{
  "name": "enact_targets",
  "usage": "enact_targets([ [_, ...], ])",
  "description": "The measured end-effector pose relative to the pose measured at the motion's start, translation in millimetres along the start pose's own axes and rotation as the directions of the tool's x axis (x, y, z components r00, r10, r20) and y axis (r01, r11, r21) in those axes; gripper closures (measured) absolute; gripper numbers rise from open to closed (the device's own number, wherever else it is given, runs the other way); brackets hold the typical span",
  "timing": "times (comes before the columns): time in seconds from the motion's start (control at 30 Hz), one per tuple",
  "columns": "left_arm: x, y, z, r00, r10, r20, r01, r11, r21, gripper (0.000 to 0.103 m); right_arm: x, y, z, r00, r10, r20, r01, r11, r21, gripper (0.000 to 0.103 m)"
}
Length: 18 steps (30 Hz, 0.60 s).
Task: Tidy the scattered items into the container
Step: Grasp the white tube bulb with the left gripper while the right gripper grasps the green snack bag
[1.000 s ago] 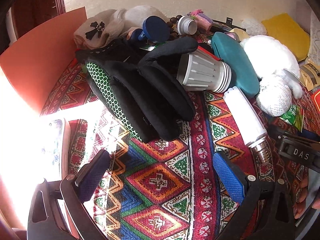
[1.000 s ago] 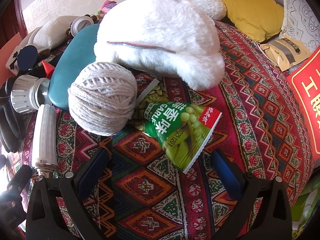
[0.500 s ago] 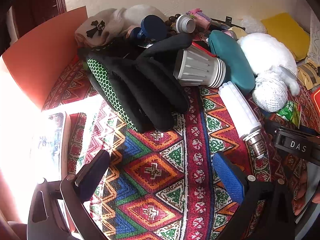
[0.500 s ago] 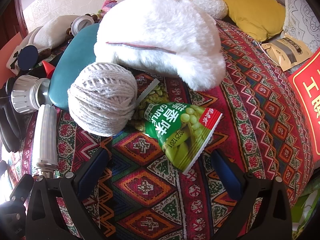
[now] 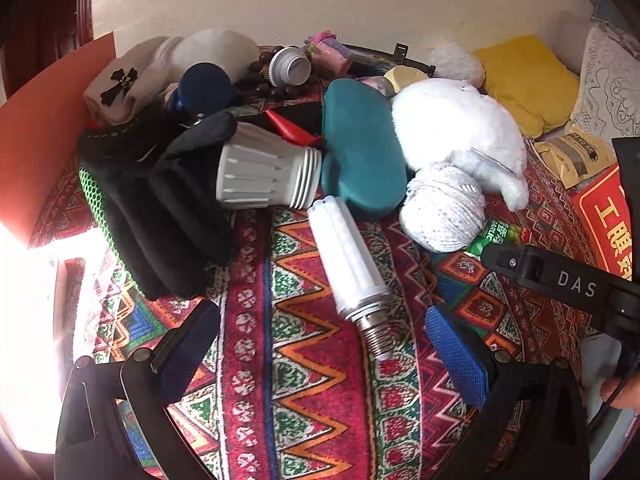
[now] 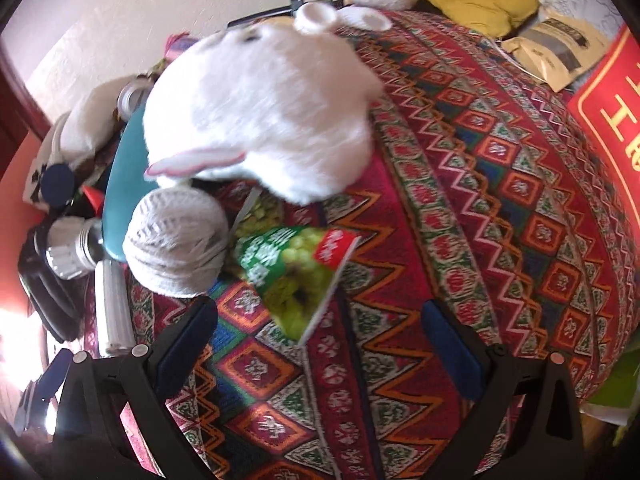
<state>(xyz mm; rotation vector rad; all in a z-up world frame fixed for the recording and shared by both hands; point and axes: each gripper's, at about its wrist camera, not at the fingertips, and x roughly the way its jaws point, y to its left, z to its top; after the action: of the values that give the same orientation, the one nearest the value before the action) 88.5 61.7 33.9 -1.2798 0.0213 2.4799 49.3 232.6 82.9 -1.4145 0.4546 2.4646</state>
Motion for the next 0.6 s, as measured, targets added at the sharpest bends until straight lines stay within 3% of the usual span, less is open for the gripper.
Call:
enact_targets([
  [0.23,33,-15,8,1.000,0.010,-0.029,-0.009,0.999,0.050,0.000,1,-23,10,1.000,0.022,-0.001,-0.022,1.000,0.002,0.005],
  [0.3,38,-19,10,0.999,0.031,-0.009,-0.030,0.995,0.094,0.014,2,-27,10,0.999,0.036,-0.002,-0.036,0.999,0.008,0.012],
  [0.33,36,-19,12,0.999,0.045,0.010,-0.046,0.992,0.115,0.052,3,-27,11,0.999,0.047,-0.004,-0.047,0.999,0.015,0.013],
  [0.37,34,-18,15,0.999,0.037,0.017,-0.039,0.992,0.119,0.072,3,-27,11,0.998,0.069,-0.006,-0.069,0.997,0.024,0.017],
  [0.4,32,-13,19,1.000,0.017,0.009,-0.017,0.995,0.097,0.078,3,-26,12,0.996,0.094,-0.008,-0.093,0.995,0.034,0.021],
  [0.47,28,0,24,0.999,-0.031,-0.006,0.031,0.998,0.049,0.079,3,-21,13,0.991,0.134,-0.010,-0.134,0.990,0.037,0.026],
  [0.6,9,20,26,0.998,-0.061,0.016,0.061,0.998,-0.005,0.079,-3,1,13,0.974,0.226,0.004,-0.226,0.974,0.017,0.037],
])
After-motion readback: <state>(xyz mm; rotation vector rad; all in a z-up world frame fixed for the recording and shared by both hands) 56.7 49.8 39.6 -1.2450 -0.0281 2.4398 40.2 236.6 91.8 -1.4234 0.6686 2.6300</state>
